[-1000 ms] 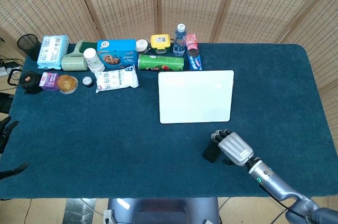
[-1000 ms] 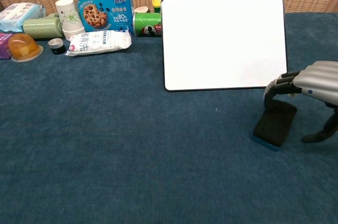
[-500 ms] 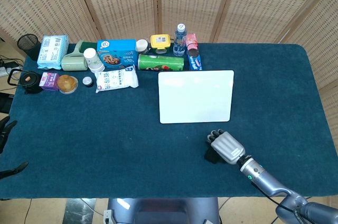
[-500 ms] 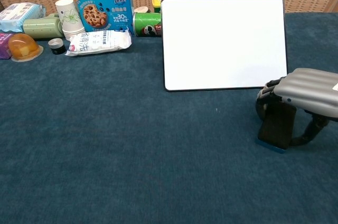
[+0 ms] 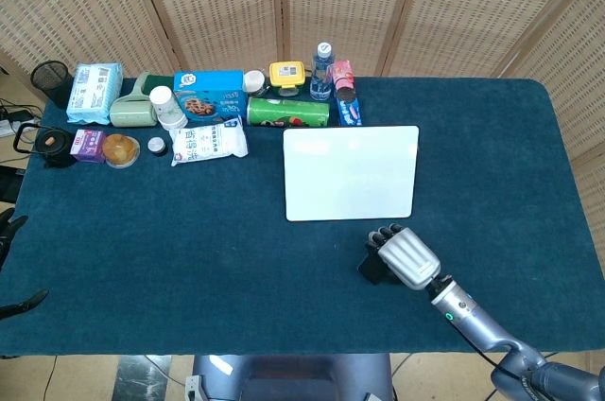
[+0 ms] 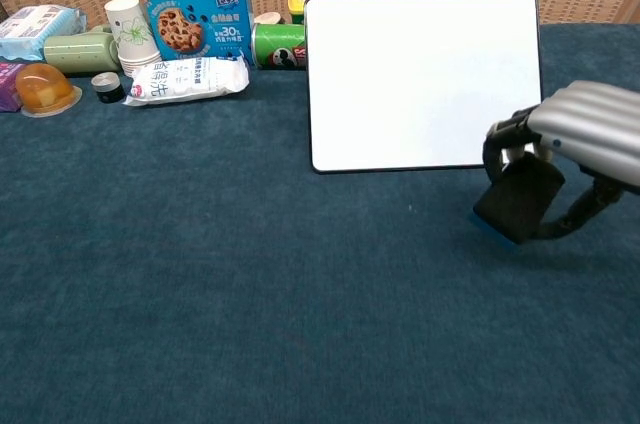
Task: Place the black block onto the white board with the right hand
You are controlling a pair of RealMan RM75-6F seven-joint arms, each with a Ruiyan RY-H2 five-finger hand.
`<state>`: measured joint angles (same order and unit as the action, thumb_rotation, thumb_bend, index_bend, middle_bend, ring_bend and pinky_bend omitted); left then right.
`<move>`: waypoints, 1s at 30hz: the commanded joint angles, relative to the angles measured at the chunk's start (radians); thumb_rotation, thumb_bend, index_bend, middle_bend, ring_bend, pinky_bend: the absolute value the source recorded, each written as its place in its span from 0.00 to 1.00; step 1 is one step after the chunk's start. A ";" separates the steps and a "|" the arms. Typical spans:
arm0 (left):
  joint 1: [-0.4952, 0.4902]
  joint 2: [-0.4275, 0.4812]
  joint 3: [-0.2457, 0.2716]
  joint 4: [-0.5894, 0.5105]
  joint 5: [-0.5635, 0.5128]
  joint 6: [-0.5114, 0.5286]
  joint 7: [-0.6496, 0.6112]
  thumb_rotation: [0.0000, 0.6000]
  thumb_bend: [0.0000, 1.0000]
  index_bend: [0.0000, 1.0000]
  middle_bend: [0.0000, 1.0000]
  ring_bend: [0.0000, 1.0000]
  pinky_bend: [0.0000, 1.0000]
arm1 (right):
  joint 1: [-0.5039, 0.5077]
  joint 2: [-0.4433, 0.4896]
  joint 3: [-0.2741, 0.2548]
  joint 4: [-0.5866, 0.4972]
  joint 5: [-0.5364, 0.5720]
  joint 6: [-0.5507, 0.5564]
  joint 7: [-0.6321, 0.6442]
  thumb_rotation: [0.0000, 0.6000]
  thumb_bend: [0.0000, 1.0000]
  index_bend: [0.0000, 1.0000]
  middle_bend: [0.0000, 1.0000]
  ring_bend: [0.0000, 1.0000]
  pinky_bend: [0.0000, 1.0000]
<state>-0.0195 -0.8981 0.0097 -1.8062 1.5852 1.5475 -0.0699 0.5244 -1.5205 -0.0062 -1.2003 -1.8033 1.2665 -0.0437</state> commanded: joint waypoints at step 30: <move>-0.004 0.020 -0.004 0.022 -0.016 -0.014 -0.075 1.00 0.08 0.00 0.00 0.00 0.06 | 0.258 -0.475 0.431 0.324 0.402 0.050 -0.499 1.00 0.14 0.63 0.63 0.54 0.59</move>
<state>-0.0234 -0.8788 0.0058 -1.7844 1.5685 1.5335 -0.1441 0.7692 -1.9802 0.4125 -0.8894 -1.4177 1.3269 -0.5344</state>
